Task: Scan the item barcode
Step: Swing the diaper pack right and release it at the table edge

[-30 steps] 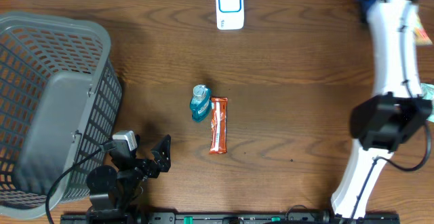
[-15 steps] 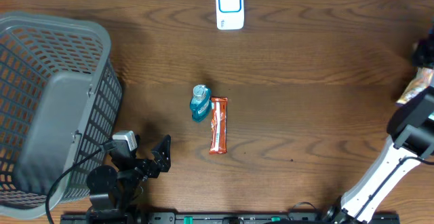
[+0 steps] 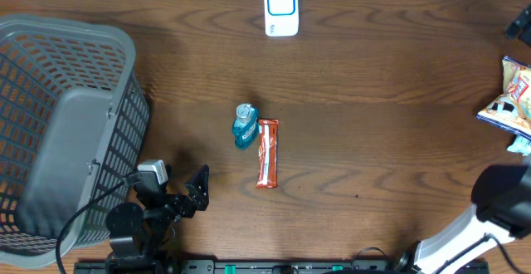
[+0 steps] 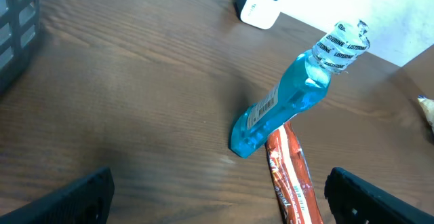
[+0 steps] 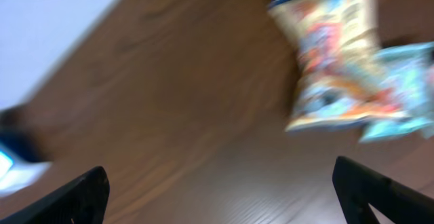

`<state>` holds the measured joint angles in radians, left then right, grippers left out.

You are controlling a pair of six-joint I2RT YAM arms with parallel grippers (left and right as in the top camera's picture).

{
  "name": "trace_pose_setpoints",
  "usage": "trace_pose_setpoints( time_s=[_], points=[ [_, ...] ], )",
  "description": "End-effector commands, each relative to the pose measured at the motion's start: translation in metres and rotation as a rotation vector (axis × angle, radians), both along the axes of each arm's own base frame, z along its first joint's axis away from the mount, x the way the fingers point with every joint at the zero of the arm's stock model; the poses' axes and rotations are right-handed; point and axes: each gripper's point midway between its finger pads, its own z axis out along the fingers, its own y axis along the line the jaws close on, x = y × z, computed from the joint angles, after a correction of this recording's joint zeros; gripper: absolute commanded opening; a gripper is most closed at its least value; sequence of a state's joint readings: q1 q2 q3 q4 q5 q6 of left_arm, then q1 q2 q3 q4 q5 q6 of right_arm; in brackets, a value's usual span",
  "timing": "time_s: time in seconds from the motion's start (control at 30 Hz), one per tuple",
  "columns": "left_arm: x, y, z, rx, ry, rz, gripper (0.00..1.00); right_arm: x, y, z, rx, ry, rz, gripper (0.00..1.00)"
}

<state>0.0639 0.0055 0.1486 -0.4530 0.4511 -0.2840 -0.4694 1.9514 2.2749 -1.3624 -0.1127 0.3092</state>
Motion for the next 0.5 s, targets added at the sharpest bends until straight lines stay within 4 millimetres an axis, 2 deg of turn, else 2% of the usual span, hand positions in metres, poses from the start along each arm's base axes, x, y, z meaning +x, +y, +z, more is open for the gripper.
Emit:
trace_pose_setpoints(
  time_s=[0.0, 0.1, 0.13, 0.2, 0.23, 0.33, 0.37, 0.4, 0.47],
  points=[
    [-0.002, -0.001, -0.01, 0.001, 0.03, -0.01, 0.99, 0.009, 0.077, 0.012, 0.31, -0.062, 0.066, 0.99],
    [-0.002, -0.001, -0.01, 0.001, 0.03, -0.01, 0.99, -0.003, 0.124, 0.015, 0.412, -0.037, 0.293, 0.99],
    [-0.002, -0.001, -0.01, 0.001, 0.03, -0.01, 0.99, -0.018, 0.145, 0.011, 0.441, 0.019, 0.388, 0.97],
    [-0.002, -0.001, -0.01, 0.001, 0.03, -0.01, 0.99, -0.035, 0.157, 0.002, 0.432, 0.106, 0.436, 0.96],
    [-0.002, -0.001, -0.01, 0.001, 0.03, -0.01, 0.99, -0.036, 0.162, 0.0, 0.405, 0.114, 0.477, 0.93],
    [-0.002, -0.001, -0.01, 0.001, 0.03, -0.01, 0.99, -0.041, 0.184, -0.008, 0.366, 0.165, 0.544, 0.95],
    [-0.002, -0.001, -0.01, 0.001, 0.03, -0.01, 0.99, -0.043, 0.196, -0.011, 0.364, 0.184, 0.573, 0.95],
    [-0.002, -0.001, -0.01, 0.001, 0.03, -0.01, 0.99, -0.047, 0.218, -0.018, 0.372, 0.222, 0.624, 0.95],
    [-0.002, -0.001, -0.01, 0.001, 0.03, -0.01, 0.99, -0.053, 0.242, -0.026, 0.379, 0.263, 0.681, 0.95]
  ],
)
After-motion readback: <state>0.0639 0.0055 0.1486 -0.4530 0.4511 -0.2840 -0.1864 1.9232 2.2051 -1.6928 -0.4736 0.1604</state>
